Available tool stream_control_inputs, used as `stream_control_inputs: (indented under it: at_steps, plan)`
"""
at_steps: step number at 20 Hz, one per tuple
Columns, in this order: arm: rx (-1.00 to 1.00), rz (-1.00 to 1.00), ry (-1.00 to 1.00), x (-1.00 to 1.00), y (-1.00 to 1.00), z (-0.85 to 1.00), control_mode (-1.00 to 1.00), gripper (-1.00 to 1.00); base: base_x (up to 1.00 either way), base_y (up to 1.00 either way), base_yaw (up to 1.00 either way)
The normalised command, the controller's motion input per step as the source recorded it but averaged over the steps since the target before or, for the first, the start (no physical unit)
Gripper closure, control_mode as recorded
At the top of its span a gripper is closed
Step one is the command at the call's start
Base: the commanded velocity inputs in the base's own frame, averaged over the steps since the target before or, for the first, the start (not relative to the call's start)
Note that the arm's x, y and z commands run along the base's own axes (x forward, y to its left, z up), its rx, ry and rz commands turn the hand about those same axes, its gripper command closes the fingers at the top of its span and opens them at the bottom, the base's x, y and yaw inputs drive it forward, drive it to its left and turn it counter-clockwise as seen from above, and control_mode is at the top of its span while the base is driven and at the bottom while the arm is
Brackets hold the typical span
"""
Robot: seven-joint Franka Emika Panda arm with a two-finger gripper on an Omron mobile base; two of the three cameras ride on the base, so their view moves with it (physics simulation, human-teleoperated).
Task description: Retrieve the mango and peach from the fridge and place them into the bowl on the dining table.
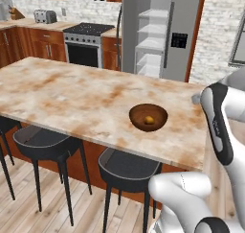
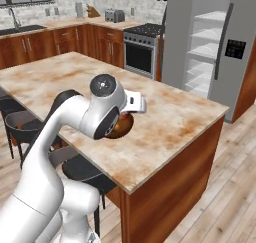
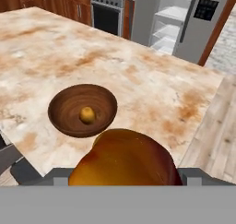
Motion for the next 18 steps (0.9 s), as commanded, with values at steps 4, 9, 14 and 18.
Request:
stream_control_inputs:
  at_steps: [4, 9, 14, 18]
  plan:
    - [0.00, 0.00, 0.02, 0.63, 0.04, -0.18, -1.00, 1.00, 0.00, 0.00, 0.00]
    - [0.00, 0.00, 0.16, 0.62, 0.23, -0.26, -1.00, 1.00, 0.00, 0.00, 0.00]
    - [0.00, 0.00, 0.20, 0.47, 0.47, -0.33, -1.00, 1.00, 0.00, 0.00, 0.00]
    - [0.00, 0.00, 0.19, 0.45, 0.48, -0.30, -1.00, 1.00, 0.00, 0.00, 0.00]
